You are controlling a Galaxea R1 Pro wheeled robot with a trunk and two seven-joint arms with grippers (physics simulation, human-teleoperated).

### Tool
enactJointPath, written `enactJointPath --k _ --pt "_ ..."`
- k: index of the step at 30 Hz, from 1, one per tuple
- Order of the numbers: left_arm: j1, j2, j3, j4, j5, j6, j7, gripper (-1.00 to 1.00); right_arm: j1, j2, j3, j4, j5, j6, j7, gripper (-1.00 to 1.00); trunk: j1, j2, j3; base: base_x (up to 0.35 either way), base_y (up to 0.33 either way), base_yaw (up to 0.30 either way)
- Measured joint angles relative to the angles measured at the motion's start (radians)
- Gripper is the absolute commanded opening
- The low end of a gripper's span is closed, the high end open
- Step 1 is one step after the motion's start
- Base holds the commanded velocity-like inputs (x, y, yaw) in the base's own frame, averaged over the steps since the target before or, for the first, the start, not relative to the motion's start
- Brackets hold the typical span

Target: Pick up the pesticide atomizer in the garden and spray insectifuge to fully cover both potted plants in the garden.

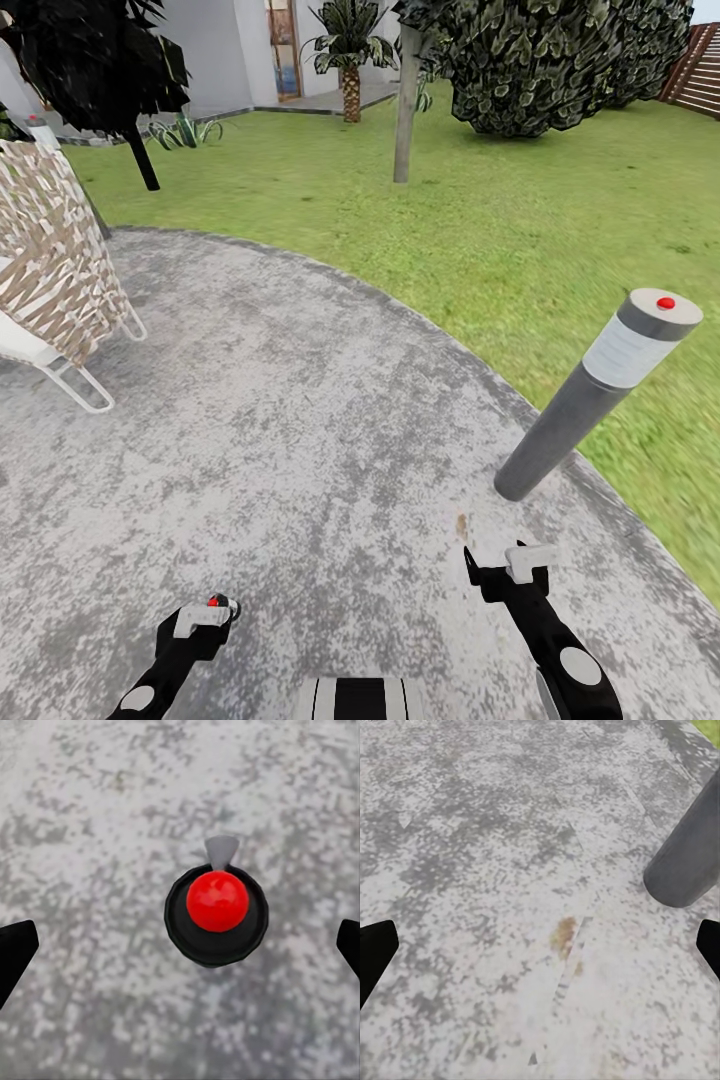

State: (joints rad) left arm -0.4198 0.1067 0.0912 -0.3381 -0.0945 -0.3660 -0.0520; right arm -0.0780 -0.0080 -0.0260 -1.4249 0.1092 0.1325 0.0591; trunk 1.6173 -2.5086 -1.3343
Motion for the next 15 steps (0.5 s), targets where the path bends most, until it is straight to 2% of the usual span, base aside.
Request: enactJointPath --k 6,13,15 --pt "0.000 0.001 0.000 0.000 0.000 -0.001 0.000 1.00 0.000 0.000 0.000 0.000 0.000 0.000 0.000 1.00 0.000 0.000 0.000 0.033 -0.078 0.000" --pt "0.001 0.002 0.000 0.000 0.000 -0.014 -0.001 1.00 0.000 0.000 0.000 0.000 0.000 0.000 0.000 1.00 0.000 0.000 0.000 0.004 -0.007 0.000" --pt "0.002 0.002 0.000 0.000 0.000 -0.023 -0.001 1.00 0.000 0.000 0.000 0.000 0.000 0.000 0.000 1.00 0.001 0.000 -0.008 0.000 0.000 0.000"
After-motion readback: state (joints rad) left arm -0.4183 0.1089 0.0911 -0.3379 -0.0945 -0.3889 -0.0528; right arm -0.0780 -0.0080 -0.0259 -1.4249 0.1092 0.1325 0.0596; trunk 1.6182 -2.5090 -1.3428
